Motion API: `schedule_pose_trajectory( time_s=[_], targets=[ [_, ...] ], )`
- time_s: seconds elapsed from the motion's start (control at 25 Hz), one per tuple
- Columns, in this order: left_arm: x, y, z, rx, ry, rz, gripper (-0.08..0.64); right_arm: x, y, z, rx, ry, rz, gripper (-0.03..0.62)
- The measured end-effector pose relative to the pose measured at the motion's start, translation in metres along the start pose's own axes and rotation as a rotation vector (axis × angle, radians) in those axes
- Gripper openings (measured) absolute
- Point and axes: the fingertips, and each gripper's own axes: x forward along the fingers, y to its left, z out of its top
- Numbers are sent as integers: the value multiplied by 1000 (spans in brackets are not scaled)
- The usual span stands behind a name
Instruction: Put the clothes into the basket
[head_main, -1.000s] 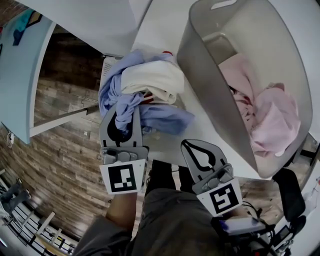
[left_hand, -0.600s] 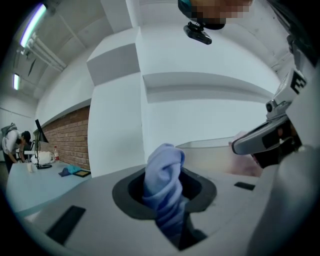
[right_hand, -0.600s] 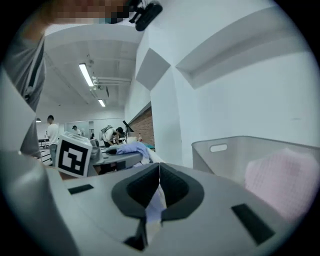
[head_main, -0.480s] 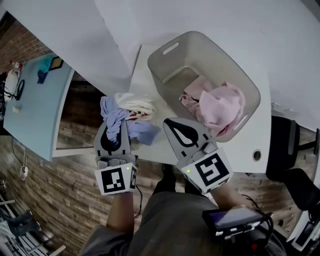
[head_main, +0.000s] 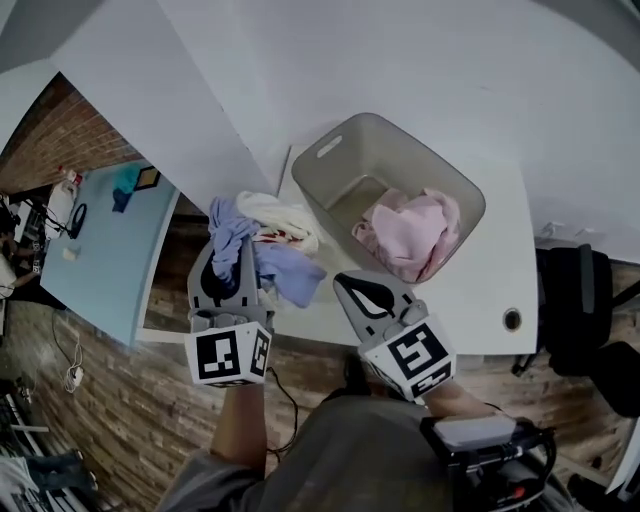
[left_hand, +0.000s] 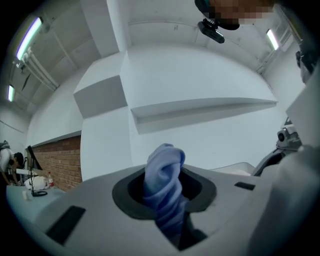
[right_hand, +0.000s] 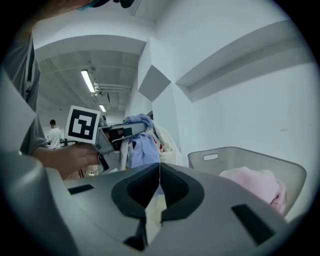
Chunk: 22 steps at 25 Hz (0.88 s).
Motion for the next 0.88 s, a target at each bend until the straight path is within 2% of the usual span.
schedule_pose_trajectory(
  time_s=[0.2, 0.4, 0.64, 0.76, 0.88],
  targets=[
    [24, -19, 57, 38, -84, -46, 95, -31, -13, 7, 34, -43, -17, 9],
    [61, -31, 139, 108, -223, -62, 97, -56, -33, 14, 60, -95, -49, 9],
    [99, -55, 220, 93, -354, -121, 97, -84, -65, 21, 61, -124, -108, 9],
    [113, -79, 237, 90, -391, -168, 97, -97, -82, 25, 63, -135, -144, 9],
    [126, -105, 228, 69, -375, -218, 98, -108, -94, 23, 73, -137, -177, 9]
  ],
)
